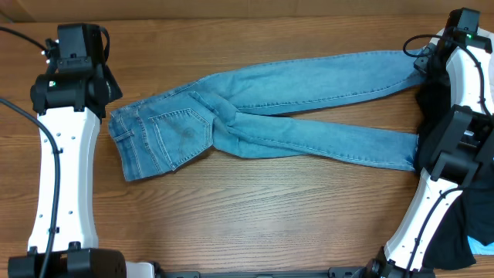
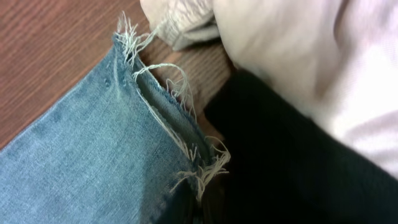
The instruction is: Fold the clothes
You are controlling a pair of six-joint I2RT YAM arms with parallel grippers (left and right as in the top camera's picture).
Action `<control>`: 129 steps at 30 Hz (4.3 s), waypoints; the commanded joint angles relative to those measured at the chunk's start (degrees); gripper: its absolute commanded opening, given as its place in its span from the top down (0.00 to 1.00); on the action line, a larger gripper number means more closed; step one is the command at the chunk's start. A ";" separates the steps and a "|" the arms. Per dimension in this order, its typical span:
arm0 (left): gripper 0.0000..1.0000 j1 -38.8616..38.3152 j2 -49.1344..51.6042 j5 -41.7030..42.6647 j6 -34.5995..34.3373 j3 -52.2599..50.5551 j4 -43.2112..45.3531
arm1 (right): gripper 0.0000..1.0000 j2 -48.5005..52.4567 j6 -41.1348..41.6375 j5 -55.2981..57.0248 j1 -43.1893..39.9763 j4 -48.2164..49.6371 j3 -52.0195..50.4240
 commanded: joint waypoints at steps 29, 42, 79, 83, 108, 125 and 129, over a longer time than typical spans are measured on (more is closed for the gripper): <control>0.84 -4.57 19.85 50.93 25.53 0.42 -37.70 | 0.96 -2.23 -1.64 1.01 -0.22 -5.07 0.85; 0.72 -0.70 16.50 36.22 13.55 16.52 -20.15 | 0.96 -2.23 -1.64 1.01 -0.22 -6.40 0.85; 0.60 -20.94 35.71 50.25 23.50 1.73 -34.34 | 0.95 -2.23 -1.64 0.98 -0.22 -7.54 0.85; 0.69 -22.95 35.47 46.64 22.12 1.31 -35.08 | 0.96 -2.23 -1.64 1.01 -0.22 -7.58 0.85; 0.41 9.92 23.74 34.36 6.32 5.79 -16.50 | 0.95 -2.23 -1.64 1.01 -0.22 -8.41 0.85; 0.37 13.03 36.54 32.09 6.25 5.73 -2.62 | 0.95 -2.23 -1.64 1.01 -0.22 -8.28 0.85; 0.42 13.03 38.60 34.69 6.29 5.73 0.11 | 0.95 -2.23 -1.66 1.01 -0.22 -8.33 0.85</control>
